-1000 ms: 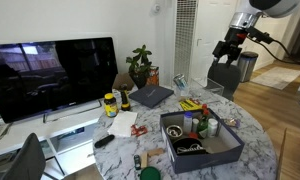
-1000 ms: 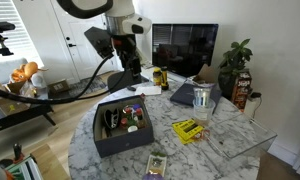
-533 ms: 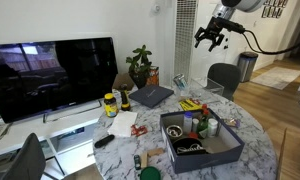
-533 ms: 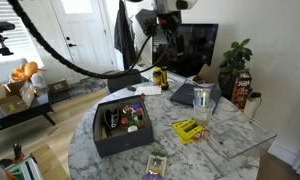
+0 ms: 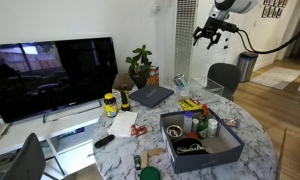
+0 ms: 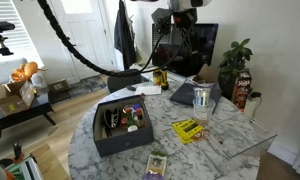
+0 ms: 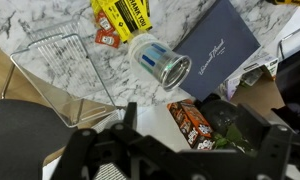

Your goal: Put the silver cup inside the container

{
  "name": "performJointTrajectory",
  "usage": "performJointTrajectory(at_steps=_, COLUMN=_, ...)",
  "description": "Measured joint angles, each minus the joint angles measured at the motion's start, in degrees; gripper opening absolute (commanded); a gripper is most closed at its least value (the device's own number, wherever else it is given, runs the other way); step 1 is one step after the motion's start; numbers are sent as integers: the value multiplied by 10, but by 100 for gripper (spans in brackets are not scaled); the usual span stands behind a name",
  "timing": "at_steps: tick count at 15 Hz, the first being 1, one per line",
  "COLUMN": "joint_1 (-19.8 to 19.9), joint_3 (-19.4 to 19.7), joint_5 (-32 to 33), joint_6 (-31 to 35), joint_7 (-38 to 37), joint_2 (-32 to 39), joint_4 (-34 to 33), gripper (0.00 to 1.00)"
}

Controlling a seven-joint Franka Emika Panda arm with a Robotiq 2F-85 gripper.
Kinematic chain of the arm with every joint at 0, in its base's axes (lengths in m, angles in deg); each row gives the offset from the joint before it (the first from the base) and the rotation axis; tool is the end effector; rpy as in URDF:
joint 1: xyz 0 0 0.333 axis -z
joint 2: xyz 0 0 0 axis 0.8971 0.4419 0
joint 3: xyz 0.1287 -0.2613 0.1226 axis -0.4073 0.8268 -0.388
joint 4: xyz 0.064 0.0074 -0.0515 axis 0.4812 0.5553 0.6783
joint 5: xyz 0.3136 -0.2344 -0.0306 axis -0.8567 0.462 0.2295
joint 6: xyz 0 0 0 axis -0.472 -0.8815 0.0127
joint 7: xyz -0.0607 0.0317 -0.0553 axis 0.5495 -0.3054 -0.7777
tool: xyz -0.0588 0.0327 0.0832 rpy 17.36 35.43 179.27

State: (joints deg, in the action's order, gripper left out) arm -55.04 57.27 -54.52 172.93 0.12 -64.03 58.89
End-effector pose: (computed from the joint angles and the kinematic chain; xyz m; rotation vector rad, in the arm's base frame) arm 0.5787 -0.1908 0.5125 -2.7139 1.1351 -0.5955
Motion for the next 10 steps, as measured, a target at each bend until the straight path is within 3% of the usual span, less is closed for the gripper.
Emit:
performJointTrajectory(at_steps=2, joint_1=-1, joint_3=-1, joint_5=14, joint_6=-7, joint_7=-11, joint_2=2, joint_4=-3, gripper=100)
performJointTrajectory(at_steps=6, joint_1=-27, joint_3=-8, joint_5=155, joint_6=-49, joint_7=-173, joint_2=55, joint_4=-48, gripper=100)
performJointTrajectory(at_steps=10, joint_1=-83, joint_3=-9, joint_5=271, joint_6=-138, joint_7=-329, joint_2=154, joint_4=-153, gripper=100)
